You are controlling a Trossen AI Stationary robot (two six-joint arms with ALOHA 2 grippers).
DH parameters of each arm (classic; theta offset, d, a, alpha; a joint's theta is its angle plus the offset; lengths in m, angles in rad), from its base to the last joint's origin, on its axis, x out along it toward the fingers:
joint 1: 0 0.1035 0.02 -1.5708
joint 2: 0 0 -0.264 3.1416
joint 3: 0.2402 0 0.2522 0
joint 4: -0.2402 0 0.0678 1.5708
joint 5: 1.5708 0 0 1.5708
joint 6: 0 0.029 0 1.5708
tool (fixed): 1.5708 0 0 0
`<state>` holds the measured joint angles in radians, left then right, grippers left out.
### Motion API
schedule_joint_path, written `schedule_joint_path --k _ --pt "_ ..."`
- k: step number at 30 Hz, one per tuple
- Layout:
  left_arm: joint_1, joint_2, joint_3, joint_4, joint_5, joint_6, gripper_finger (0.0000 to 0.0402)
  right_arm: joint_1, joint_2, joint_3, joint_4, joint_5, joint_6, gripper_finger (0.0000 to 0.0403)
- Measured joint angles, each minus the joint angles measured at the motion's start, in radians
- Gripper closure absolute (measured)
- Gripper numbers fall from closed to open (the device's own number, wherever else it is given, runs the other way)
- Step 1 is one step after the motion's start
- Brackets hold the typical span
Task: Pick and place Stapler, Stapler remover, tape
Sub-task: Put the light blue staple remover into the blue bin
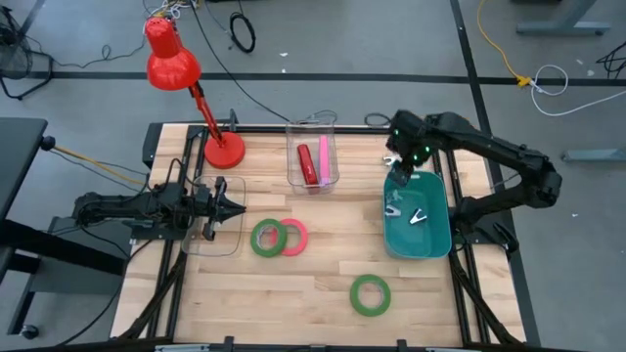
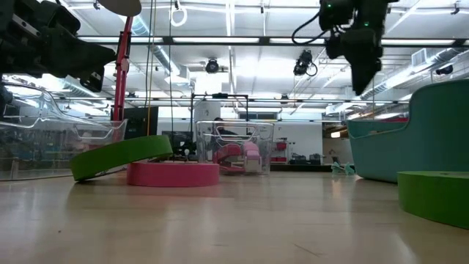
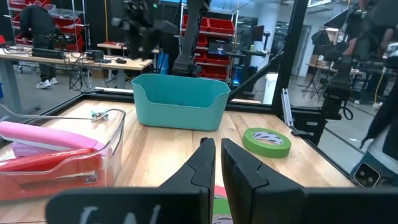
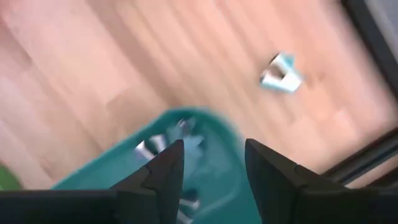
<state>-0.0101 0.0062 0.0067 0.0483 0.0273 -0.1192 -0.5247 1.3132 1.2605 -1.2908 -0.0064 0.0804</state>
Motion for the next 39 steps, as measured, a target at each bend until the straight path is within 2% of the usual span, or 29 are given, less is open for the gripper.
schedule_joint_path --k 6,13,16,20,30,35,37,39 --pt "0.0 0.0 0.0 0.0 0.0 0.0 0.0371 -0.099 0.106 0.124 0.017 0.001 -0.181 0.0239" --pt "0.0 0.0 0.0 0.0 0.0 0.0 0.0371 -0.21 0.227 0.205 0.018 -0.002 -0.273 0.0238" --pt "0.0 0.0 0.0 0.0 0.0 0.0 0.0371 -0.262 0.283 0.229 0.018 -0.003 -0.22 0.0238" --pt "0.0 0.0 0.0 0.0 0.0 0.0 0.0371 -0.301 0.345 0.234 0.021 -0.025 -0.025 0.0238" --pt "0.0 0.0 0.0 0.0 0.0 0.0 0.0371 -0.305 0.414 0.234 0.093 -0.029 0.309 0.0238" --pt "0.0 0.0 0.0 0.0 0.0 0.0 0.0371 -0.305 0.42 0.234 0.113 -0.029 0.326 0.0238" --pt "0.0 0.0 0.0 0.0 0.0 0.0 0.0371 -0.305 0.42 0.234 0.111 -0.029 0.251 0.0238" --pt "0.0 0.0 0.0 0.0 0.0 0.0 0.0371 -0.305 0.42 0.234 0.108 -0.028 0.09 0.0238"
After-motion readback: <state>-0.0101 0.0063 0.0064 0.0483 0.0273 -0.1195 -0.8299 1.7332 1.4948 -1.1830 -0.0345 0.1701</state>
